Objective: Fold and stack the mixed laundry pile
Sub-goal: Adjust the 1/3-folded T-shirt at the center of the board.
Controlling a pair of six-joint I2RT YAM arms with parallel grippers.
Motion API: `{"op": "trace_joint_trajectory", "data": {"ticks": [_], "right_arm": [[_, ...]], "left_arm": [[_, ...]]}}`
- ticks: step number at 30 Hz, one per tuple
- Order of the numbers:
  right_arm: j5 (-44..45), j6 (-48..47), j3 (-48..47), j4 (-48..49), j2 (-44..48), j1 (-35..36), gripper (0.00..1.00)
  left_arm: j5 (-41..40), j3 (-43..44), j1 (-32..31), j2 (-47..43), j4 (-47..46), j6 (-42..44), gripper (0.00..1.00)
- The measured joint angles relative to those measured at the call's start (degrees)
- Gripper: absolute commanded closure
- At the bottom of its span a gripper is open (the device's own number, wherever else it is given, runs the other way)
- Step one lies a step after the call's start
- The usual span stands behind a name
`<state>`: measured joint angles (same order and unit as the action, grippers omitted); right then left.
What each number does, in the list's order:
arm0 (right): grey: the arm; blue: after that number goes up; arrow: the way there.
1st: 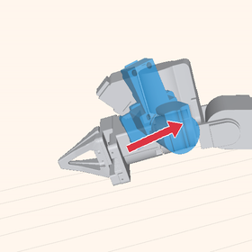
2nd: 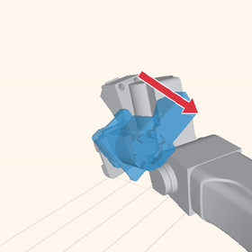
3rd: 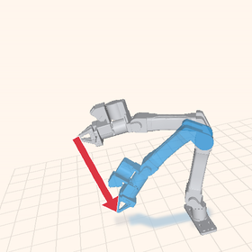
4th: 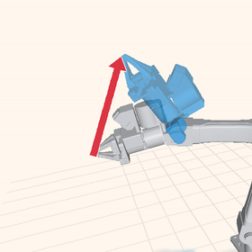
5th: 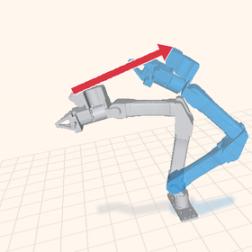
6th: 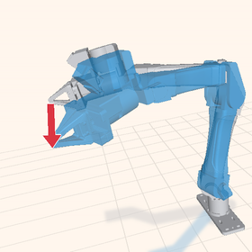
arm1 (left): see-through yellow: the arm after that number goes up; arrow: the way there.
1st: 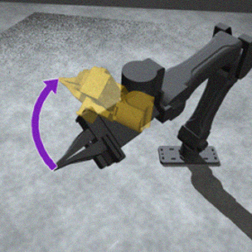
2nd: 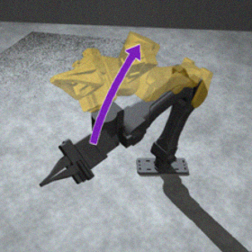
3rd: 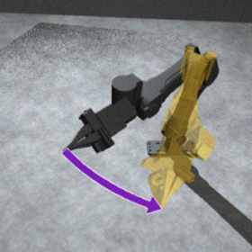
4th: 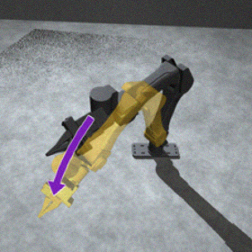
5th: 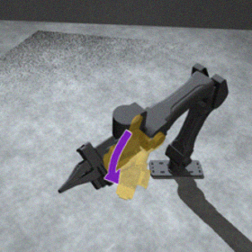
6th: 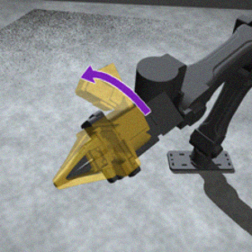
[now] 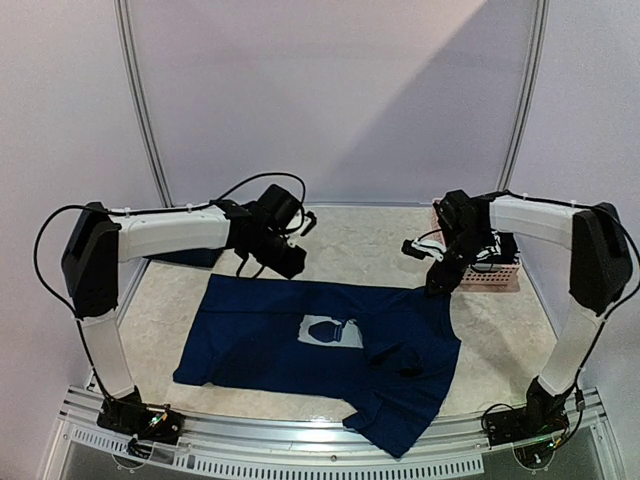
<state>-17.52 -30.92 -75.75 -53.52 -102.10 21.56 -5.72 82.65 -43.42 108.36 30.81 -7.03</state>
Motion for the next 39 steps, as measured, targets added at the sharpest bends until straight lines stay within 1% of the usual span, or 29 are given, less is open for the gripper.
{"op": "trace_joint_trajectory", "data": {"ticks": [3,7,10,16,25,30,34,39], "right_arm": [[2.3,0.9,-1.9,3.6,-5.8,-0.9,0.64],[5.2,1.6,-3.2,7.4,-9.8,-2.7,0.65],[6.7,2.0,-3.2,8.2,-11.1,-4.0,0.65],[10.5,2.2,-1.9,9.3,-11.5,-4.4,0.65],[13.8,4.1,0.0,9.4,-10.5,-4.4,0.65],[13.9,5.3,-0.3,8.7,-10.6,-4.3,0.65],[15.3,6.5,-3.9,6.2,-12.9,-3.4,0.64],[16.5,8.2,-13.0,3.3,-18.6,-2.0,0.65]], "left_arm": [[-1.9,1.3,3.9,1.7,0.7,-2.0,0.67],[-2.6,1.6,7.1,5.1,2.1,-4.8,0.67],[-3.0,0.2,8.7,7.4,3.1,-7.2,0.68],[-3.4,-5.1,12.4,8.0,4.3,-12.2,0.69],[-5.1,-10.0,13.1,5.3,1.3,-15.8,0.69],[-5.8,-12.7,13.2,3.6,-0.2,-16.7,0.68],[-6.7,-12.8,13.4,3.3,0.2,-16.8,0.68],[-8.5,-11.5,15.6,3.3,3.1,-16.1,0.67]]}}
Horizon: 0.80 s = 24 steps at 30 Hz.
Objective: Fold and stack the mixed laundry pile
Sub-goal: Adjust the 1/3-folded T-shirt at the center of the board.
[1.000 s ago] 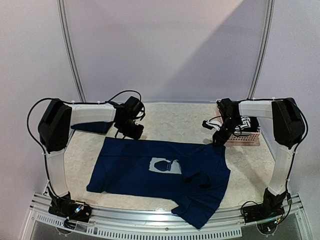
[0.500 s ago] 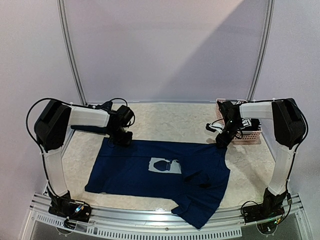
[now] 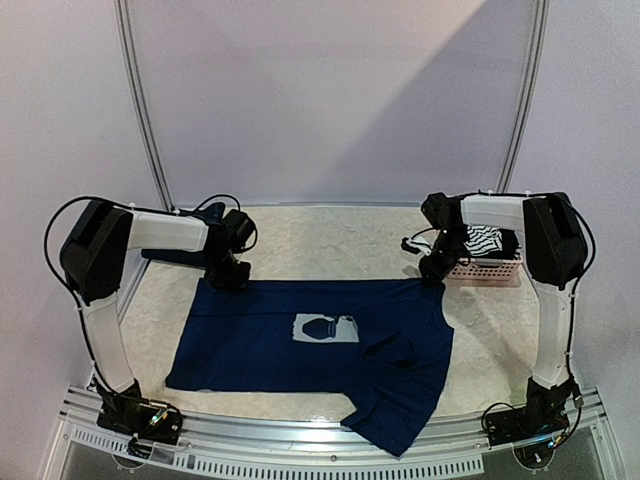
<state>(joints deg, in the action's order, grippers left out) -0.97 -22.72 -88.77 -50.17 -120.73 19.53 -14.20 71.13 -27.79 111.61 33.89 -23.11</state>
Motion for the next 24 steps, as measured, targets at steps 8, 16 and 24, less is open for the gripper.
{"op": "trace_joint_trajectory", "data": {"ticks": [8,16,24], "right_arm": [[-2.0,2.7,-4.5,-3.3,0.4,-0.2,0.58],[-7.9,0.1,7.2,-3.1,18.8,5.0,0.6],[-8.1,-3.7,12.3,-0.7,14.4,13.2,0.64]], "left_arm": [[-1.6,2.1,-0.7,-5.3,3.0,2.0,0.65],[-1.5,1.6,-12.0,-14.6,1.7,1.7,0.65],[-1.6,-5.5,-14.6,-18.8,0.8,-1.3,0.65]]}}
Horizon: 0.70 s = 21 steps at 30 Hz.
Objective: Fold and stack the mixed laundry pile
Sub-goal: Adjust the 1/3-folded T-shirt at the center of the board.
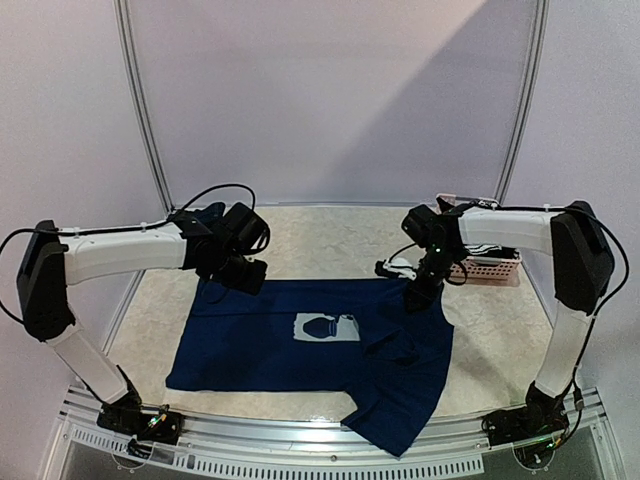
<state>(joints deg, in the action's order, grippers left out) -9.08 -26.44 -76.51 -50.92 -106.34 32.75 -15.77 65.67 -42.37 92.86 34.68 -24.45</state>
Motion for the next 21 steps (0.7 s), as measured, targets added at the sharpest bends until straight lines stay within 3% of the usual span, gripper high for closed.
{"op": "trace_joint_trajectory", "data": {"ticks": [8,21], "right_arm": [[4.4,-1.0,0.2,2.2,-4.9,4.0,0.67],[2.2,-1.2,3.6,-3.0,-0.5,16.9,0.68]], "left_arm": [[-0.6,-4.4,-0.5,-6.1,-0.6,-2.1,0.65],[-1.4,-6.9,-0.5,-6.8,-1.8,-2.8,0.65]]}}
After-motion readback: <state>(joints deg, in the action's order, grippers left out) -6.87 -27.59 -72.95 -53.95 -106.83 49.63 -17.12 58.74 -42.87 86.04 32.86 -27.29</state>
